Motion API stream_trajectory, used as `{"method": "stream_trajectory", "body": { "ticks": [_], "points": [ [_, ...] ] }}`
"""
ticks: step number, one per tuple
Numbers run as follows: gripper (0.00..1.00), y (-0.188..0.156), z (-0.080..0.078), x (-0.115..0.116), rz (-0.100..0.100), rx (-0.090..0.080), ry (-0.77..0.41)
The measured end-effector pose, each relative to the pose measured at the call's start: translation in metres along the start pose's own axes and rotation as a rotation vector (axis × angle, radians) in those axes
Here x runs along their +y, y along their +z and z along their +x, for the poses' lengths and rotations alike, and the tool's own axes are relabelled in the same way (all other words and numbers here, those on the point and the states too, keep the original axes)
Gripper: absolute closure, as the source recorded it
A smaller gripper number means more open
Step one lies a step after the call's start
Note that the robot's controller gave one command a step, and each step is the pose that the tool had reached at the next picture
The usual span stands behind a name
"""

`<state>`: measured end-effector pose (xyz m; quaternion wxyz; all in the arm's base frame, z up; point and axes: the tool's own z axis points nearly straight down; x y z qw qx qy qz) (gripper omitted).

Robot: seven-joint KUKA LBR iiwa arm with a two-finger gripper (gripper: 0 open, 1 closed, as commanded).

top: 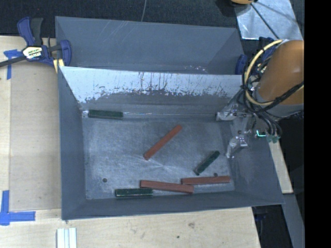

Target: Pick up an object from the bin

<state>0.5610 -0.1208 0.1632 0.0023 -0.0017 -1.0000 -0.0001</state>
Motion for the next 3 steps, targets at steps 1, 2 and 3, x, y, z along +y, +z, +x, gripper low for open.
{"method": "stream_trajectory", "body": {
  "ticks": [1,2,3],
  "points": [
    [0.0,-0.004,-0.002,0.0,0.001,-0.008,-0.003],
    [1.0,0.088,0.031,-0.001,0.003,-0.016,-0.166],
    [1.0,0.088,0.03,-0.001,0.004,-0.017,-0.167]
  ]
}}
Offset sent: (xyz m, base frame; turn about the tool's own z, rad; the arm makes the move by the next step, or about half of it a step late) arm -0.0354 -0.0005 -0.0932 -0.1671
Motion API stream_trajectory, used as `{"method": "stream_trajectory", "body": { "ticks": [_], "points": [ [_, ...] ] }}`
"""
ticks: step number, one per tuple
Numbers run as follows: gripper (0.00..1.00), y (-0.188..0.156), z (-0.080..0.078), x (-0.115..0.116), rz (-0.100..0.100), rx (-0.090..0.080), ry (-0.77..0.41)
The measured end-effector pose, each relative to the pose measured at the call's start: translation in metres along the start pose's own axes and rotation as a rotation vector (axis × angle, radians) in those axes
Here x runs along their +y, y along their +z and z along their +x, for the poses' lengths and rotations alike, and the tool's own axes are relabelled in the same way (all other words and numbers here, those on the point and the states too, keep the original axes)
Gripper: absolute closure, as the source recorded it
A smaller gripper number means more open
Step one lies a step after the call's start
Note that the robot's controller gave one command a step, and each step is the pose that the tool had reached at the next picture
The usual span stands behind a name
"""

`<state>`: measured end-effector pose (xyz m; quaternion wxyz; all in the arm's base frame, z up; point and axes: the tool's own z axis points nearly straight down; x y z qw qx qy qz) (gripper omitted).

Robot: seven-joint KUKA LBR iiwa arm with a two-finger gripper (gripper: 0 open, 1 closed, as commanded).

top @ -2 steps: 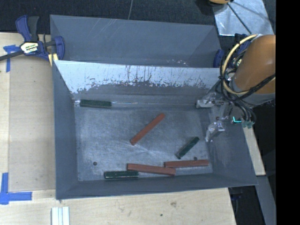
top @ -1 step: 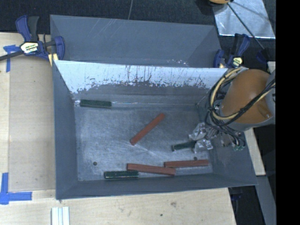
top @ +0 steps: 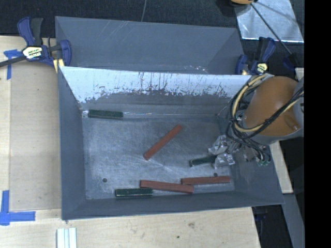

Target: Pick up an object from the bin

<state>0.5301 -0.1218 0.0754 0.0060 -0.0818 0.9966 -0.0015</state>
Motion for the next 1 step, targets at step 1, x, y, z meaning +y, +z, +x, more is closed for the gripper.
{"method": "stream_trajectory", "body": {
  "ticks": [1],
  "points": [
    [1.0,-0.128,-0.0021,0.0001,-0.003,0.008,-0.008]
  ]
}}
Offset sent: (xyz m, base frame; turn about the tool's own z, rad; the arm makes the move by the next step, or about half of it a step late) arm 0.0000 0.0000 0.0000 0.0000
